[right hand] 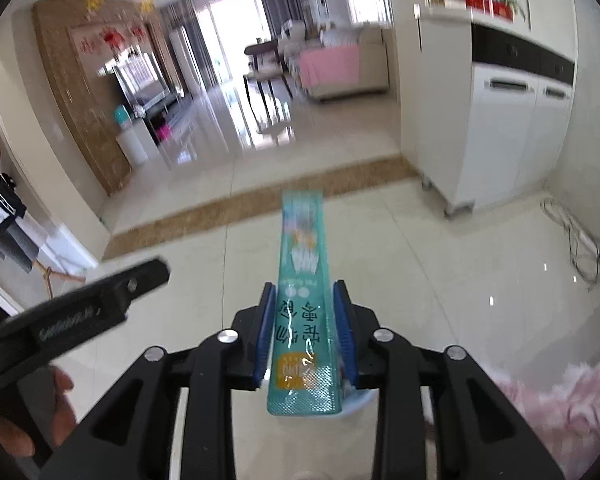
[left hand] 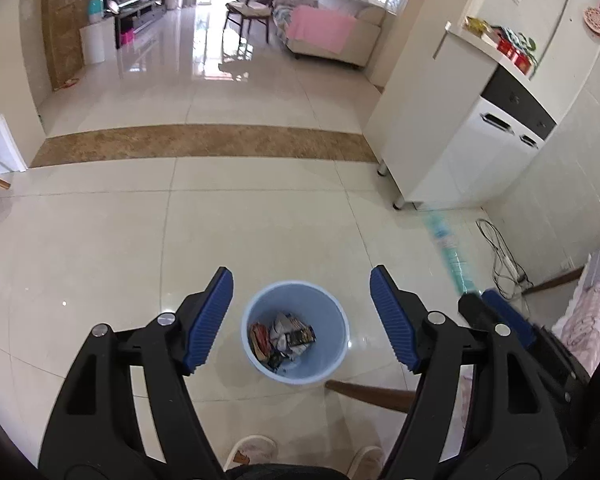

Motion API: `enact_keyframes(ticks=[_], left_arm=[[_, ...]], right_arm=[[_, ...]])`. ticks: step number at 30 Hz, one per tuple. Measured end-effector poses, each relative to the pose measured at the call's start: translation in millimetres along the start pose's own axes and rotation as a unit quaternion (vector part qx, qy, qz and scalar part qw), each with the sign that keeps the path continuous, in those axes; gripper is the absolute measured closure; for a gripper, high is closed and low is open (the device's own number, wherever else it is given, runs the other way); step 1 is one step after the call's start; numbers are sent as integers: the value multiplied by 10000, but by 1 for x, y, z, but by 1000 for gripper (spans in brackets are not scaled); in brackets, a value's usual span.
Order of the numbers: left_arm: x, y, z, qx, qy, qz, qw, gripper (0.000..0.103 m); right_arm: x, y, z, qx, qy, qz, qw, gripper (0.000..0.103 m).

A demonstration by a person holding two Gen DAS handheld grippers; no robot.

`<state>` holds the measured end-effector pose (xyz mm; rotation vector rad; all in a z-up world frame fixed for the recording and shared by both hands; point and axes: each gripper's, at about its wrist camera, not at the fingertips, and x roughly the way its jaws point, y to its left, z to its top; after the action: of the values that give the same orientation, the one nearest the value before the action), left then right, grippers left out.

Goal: Collect trash
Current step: 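Open both tools to drop the bottle and snack stick into the bin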

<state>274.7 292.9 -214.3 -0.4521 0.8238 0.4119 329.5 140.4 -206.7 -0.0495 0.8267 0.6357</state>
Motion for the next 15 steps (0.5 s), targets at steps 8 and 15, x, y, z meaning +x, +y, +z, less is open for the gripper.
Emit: enact_keyframes(ticks=[8, 15], left_arm=[[-11, -4, 3, -4, -57, -41, 10000, 32], [-35, -27, -3, 242, -172, -224, 9993, 31]], right_arm=[[-9, -10, -4, 165, 4, -181, 9997, 50], [-41, -34, -10, 506, -49, -360, 9981, 49]])
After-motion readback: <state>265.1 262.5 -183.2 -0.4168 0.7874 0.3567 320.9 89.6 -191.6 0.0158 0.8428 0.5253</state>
